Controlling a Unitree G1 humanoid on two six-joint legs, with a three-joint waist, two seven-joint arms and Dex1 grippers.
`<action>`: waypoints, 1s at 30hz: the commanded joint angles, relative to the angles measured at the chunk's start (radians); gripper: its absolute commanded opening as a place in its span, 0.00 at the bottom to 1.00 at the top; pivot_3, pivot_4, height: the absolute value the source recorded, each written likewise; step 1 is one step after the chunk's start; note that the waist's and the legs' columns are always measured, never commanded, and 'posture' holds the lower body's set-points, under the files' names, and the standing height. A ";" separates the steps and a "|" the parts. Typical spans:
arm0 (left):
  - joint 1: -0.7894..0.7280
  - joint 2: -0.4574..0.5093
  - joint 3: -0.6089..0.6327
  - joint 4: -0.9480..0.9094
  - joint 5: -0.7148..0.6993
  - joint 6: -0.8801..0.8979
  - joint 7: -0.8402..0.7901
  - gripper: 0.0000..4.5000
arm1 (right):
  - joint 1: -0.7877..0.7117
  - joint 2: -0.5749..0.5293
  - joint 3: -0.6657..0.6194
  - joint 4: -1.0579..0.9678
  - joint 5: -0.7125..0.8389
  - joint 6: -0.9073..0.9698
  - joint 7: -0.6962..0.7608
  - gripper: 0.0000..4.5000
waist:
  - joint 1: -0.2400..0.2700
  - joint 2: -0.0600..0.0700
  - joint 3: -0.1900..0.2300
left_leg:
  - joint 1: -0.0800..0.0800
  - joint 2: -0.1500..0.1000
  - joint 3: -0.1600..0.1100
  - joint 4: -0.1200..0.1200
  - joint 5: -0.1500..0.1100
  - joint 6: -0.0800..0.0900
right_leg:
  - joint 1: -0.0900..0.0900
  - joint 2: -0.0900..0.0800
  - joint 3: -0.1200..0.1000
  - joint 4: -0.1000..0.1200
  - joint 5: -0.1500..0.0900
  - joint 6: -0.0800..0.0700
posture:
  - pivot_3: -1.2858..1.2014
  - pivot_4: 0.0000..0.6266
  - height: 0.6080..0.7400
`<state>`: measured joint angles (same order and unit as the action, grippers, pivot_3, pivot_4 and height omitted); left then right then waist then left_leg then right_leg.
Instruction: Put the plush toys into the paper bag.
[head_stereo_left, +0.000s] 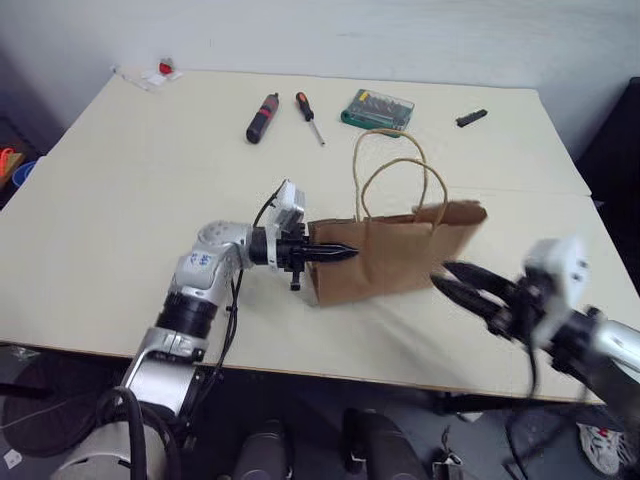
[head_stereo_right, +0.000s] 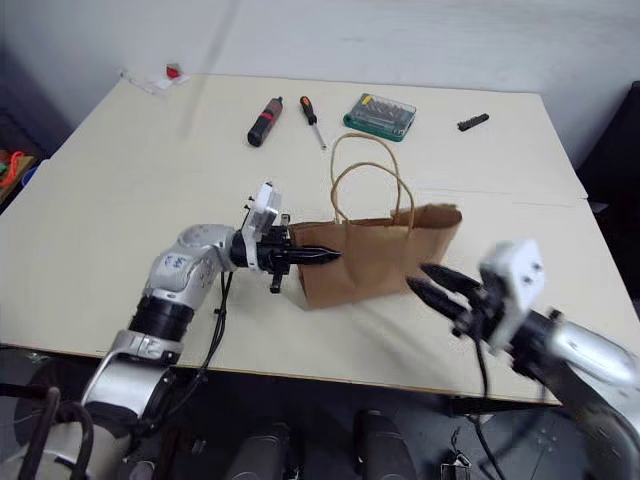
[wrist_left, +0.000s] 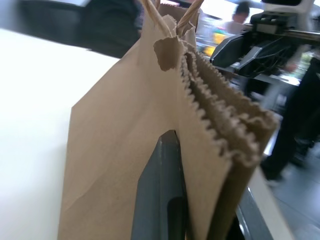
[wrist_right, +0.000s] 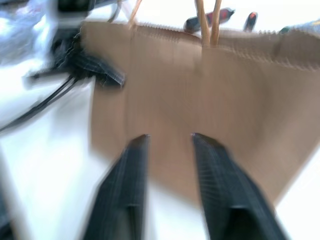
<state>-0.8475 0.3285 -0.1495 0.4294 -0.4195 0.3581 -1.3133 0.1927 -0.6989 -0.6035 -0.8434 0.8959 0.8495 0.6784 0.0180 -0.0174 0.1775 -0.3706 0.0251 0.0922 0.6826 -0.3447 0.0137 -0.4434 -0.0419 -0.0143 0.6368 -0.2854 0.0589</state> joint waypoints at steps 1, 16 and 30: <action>-0.101 -0.037 -0.050 0.154 0.051 -0.114 -0.148 0.00 | 0.184 -0.071 -0.326 -0.070 0.155 0.016 0.110 0.59 | 0.007 -0.001 0.000 | 0.000 -0.001 0.000 0.000 -0.001 0.001 | 0.001 0.000 0.000 -0.003 0.000 0.001 | 0.52 0.24 1.00; -0.172 0.014 -0.034 0.276 0.111 -0.125 -0.253 0.19 | 0.284 -0.170 -0.373 0.019 0.158 -0.064 0.087 1.00 | -0.025 -0.002 0.000 | 0.002 0.001 0.001 0.000 -0.004 0.008 | 0.004 0.002 0.004 -0.008 0.003 0.005 | 0.52 0.24 1.00; 0.384 0.697 0.515 -0.575 -0.237 0.487 -0.097 1.00 | 0.154 -0.332 -0.393 0.305 0.111 -0.106 0.364 1.00 | -0.019 -0.002 0.000 | 0.003 0.002 0.000 0.000 -0.001 0.001 | 0.001 -0.002 0.004 -0.002 0.001 0.002 | 0.52 0.24 1.00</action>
<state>-0.4680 1.0087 0.3000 -0.0644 -0.6003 0.8060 -1.4335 0.3557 -1.0049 -0.9589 -0.5650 0.9871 0.7308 0.9992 -0.0008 -0.0189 0.1779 -0.3671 0.0262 0.0918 0.6826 -0.3458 0.0154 -0.4405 -0.0450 -0.0113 0.6337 -0.2847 0.0604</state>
